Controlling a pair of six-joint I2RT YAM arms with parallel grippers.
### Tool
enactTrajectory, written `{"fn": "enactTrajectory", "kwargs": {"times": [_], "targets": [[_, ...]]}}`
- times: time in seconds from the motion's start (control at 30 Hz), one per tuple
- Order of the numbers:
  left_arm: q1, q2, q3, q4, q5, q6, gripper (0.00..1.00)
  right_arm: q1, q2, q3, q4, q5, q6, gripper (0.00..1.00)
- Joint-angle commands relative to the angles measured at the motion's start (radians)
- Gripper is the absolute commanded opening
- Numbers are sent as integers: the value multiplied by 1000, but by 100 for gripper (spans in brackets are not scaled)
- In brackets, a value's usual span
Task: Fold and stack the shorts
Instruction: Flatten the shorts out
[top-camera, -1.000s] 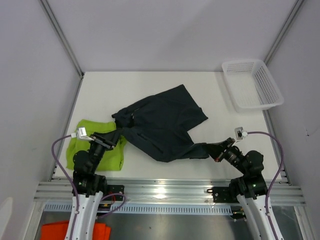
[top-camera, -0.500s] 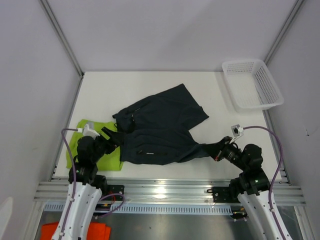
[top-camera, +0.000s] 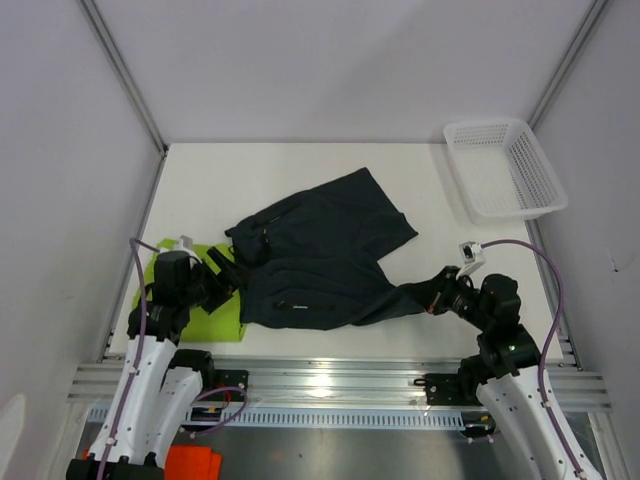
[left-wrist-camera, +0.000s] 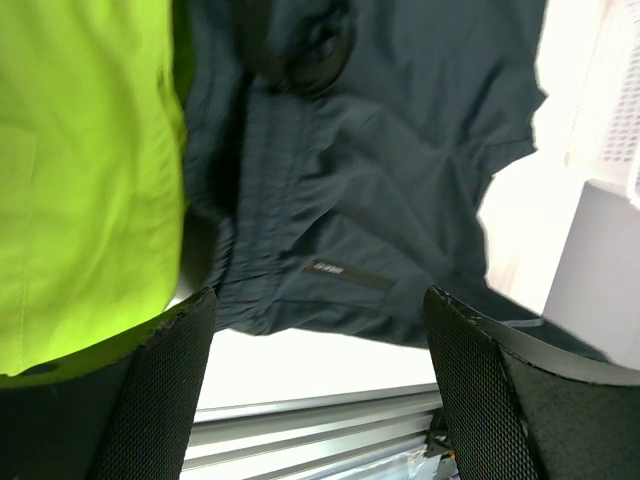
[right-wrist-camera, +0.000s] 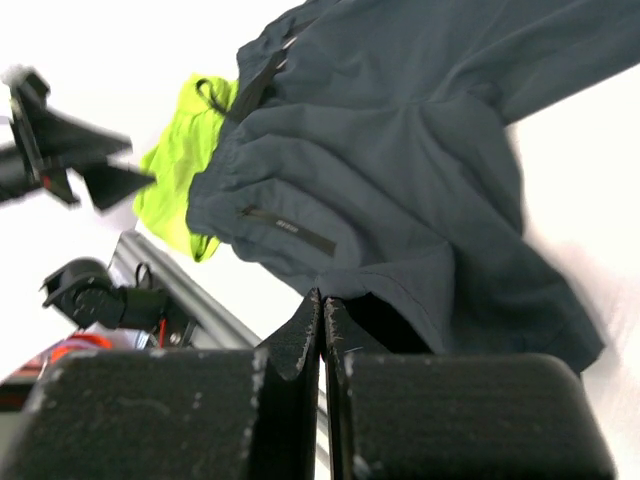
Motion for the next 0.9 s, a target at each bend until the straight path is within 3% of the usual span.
{"fn": "enactTrajectory", "kwargs": {"times": [0.0, 0.13, 0.2, 0.23, 0.3, 0.33, 0.47, 0.57, 0.6, 0.7, 0.77, 0.8, 0.87], "targets": [[-2, 75, 112, 0, -19, 50, 85, 16, -26, 17, -14, -56, -1, 0], [-2, 207, 212, 17, -56, 84, 86, 65, -66, 4, -73, -83, -10, 0], [-1, 250, 270, 23, -108, 88, 88, 108, -66, 12, -113, -70, -28, 12], [-1, 297, 285, 34, -120, 90, 88, 124, -57, 26, -132, -41, -36, 41], [2, 340, 333, 49, -146, 91, 88, 136, -26, 57, -147, 37, -29, 71], [5, 362, 344, 60, -160, 91, 89, 136, -5, 73, -138, 71, -21, 91], [33, 492, 430, 115, -188, 96, 89, 139, 204, 230, -132, 283, -48, 95], [53, 570, 512, 140, -214, 119, 90, 139, 466, 377, -66, 352, -110, 93], [53, 635, 555, 135, -212, 125, 90, 138, 624, 429, -61, 364, -122, 92], [102, 785, 652, 128, -205, 148, 90, 136, 866, 653, -55, 397, -171, 89], [119, 903, 721, 115, -150, 170, 89, 135, 1151, 835, -75, 433, -202, 87], [123, 904, 738, 115, -149, 170, 89, 133, 1152, 903, -92, 453, -207, 87], [128, 1009, 792, 89, -145, 190, 88, 128, 1346, 1109, -144, 490, -225, 85]]}}
